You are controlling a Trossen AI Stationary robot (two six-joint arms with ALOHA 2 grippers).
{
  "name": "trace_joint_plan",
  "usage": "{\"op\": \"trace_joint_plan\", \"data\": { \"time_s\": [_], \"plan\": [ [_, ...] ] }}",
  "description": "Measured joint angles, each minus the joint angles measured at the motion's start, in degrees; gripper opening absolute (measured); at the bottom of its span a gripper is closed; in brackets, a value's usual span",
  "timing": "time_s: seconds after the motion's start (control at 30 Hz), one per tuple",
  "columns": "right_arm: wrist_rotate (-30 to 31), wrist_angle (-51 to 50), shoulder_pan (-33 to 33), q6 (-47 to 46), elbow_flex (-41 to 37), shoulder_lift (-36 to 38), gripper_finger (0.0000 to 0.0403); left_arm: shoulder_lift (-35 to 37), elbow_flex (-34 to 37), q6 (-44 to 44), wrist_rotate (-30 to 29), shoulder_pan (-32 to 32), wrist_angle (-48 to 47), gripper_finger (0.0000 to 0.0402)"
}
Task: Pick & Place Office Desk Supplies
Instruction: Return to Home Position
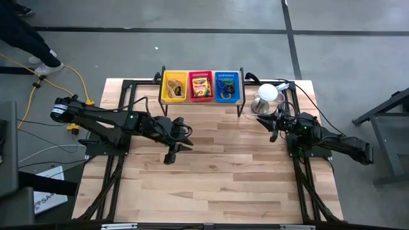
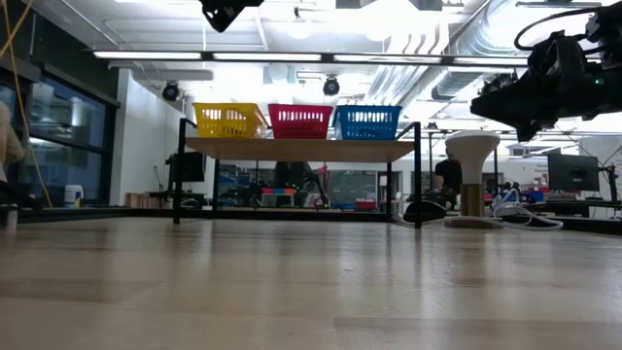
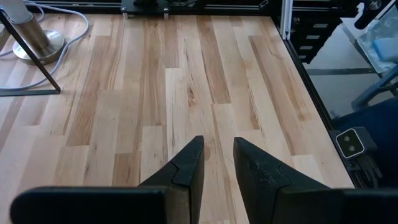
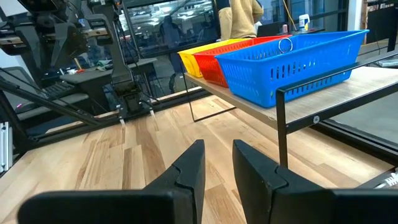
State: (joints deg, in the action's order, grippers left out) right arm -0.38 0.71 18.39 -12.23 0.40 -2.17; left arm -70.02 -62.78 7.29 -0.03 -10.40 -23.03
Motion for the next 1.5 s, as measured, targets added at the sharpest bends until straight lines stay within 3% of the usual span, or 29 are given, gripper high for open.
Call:
{"op": "trace_joint_plan", "data": {
  "time_s": [0.23,0.4,0.67,0.83,1.13,1.33,1.5],
  "plan": [
    [0.00,0.00,0.00,0.00,-0.04,0.00,0.0069,0.00,-0.01,-0.19,-0.01,0.01,0.00,0.0083],
    [0.00,0.00,0.00,0.00,-0.04,0.00,0.0069,0.00,0.00,-5.19,0.10,-0.01,0.00,0.0083],
    [0.00,0.00,-0.02,0.00,-0.04,0.00,0.0069,1.93,1.47,-7.13,5.84,2.77,1.03,0.0083],
    [0.04,0.00,-0.02,0.00,-0.04,-0.01,0.0069,8.99,9.44,-6.57,4.80,4.58,2.89,0.0083],
    [0.11,0.13,-0.02,0.00,-0.04,-0.02,0.0069,25.20,28.84,-5.97,-0.76,3.15,19.33,0.0083],
    [0.17,0.16,-0.02,0.00,-0.04,-0.02,0.0069,30.05,40.95,-9.14,-1.75,2.46,35.53,0.0083],
    [0.20,0.20,-0.02,0.00,-0.04,-0.02,0.0069,32.41,46.33,-9.20,0.14,3.64,40.02,0.0083]
  ]
}}
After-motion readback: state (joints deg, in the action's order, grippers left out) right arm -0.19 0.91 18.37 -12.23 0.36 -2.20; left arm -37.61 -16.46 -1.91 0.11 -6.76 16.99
